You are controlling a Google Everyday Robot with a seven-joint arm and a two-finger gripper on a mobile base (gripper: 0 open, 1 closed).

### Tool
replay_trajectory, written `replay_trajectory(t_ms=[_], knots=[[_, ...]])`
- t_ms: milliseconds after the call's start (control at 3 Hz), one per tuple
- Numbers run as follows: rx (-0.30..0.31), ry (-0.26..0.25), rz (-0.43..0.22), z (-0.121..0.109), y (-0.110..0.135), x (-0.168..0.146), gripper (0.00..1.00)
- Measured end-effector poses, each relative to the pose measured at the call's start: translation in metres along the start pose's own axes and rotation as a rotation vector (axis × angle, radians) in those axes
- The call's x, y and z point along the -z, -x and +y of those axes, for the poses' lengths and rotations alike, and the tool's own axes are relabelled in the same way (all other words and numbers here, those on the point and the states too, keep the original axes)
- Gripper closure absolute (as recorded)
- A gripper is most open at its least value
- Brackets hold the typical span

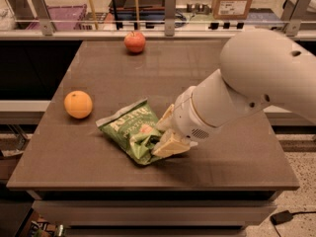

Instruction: Move green jalapeno chip bag near apple

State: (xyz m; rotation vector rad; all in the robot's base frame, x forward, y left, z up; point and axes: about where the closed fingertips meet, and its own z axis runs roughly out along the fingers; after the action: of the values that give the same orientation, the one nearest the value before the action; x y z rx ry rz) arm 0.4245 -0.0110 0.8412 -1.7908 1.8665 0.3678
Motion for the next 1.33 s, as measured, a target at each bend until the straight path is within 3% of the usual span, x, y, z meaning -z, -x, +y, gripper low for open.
replay_trajectory(t_ms=[667,1333], knots=[[0.006,-0.005,0.002,0.0015,0.0026,0.0023,1.0],[0.003,-0.008,0.019,-0.005,0.0034,0.0111,1.0]])
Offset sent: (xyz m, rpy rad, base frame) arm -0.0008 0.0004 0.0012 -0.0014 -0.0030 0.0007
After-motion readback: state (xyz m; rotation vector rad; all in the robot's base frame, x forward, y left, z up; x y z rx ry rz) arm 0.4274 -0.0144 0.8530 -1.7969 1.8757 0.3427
